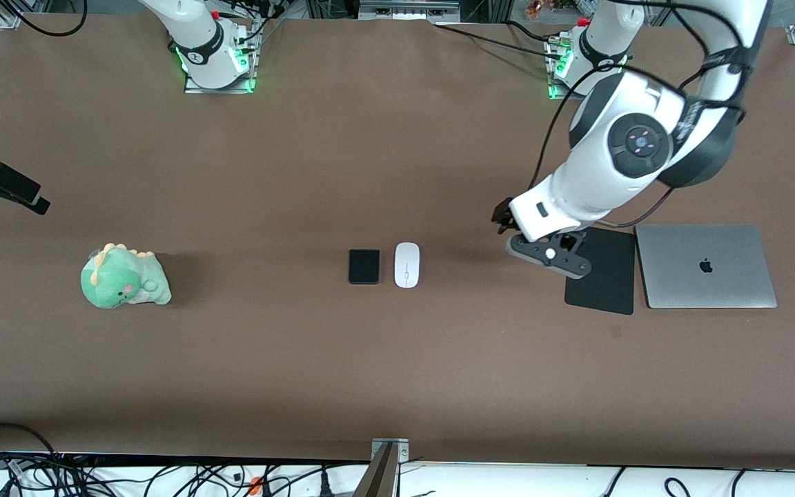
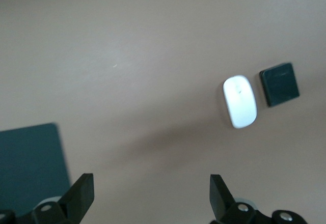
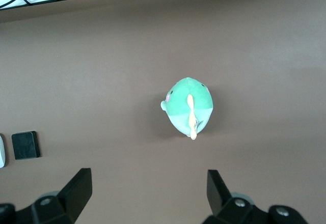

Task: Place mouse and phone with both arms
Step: 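Move the left gripper from the mousepad over to the white mouse, then lower the left gripper and close it on the white mouse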

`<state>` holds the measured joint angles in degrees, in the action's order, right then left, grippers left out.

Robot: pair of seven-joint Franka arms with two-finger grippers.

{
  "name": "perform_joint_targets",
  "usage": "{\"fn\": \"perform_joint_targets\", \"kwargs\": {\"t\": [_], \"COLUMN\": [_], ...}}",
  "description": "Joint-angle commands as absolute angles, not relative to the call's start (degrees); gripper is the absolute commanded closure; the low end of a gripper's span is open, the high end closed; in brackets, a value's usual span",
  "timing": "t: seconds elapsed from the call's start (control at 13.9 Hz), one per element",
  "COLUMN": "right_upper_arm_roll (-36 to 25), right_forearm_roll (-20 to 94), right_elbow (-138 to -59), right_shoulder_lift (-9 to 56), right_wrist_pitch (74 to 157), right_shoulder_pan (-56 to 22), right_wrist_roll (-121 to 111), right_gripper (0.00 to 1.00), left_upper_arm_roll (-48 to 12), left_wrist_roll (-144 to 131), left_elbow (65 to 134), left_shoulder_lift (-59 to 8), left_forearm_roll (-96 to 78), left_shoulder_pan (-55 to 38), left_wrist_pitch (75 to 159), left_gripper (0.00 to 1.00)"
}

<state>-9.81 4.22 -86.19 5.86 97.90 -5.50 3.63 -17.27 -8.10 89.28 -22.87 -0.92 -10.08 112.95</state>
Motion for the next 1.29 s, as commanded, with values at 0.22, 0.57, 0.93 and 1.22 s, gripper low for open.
{"fn": "perform_joint_targets", "kwargs": {"t": [0.22, 0.57, 0.93, 1.22], "right_upper_arm_roll": [-8.2, -8.1, -7.3, -6.3], "right_forearm_roll": [5.2, 5.4, 5.4, 5.2], "right_elbow": [-86.6, -86.7, -86.7, -86.8], "right_shoulder_lift": [5.4, 5.4, 5.3, 5.3], "right_wrist_pitch": [97.3, 95.7, 94.0, 93.0], "right_shoulder_pan": [-4.7, -4.9, -4.9, -4.9], "right_wrist_roll": [2.7, 2.5, 2.5, 2.0], "right_gripper": [0.0, 0.0, 0.0, 0.0], "left_upper_arm_roll": [-16.3, -16.3, -16.0, -13.3], "left_wrist_roll": [-20.8, -36.8, -41.5, -45.7], "left_elbow": [87.3, 87.3, 87.5, 87.5], "left_shoulder_lift": [-31.7, -37.9, -43.3, -45.8], "left_forearm_roll": [0.9, 11.3, 11.7, 12.8], "left_shoulder_pan": [-18.7, -23.6, -25.4, -29.2], "left_wrist_pitch": [125.9, 135.8, 142.2, 144.8], "left_gripper": [0.0, 0.0, 0.0, 0.0]}}
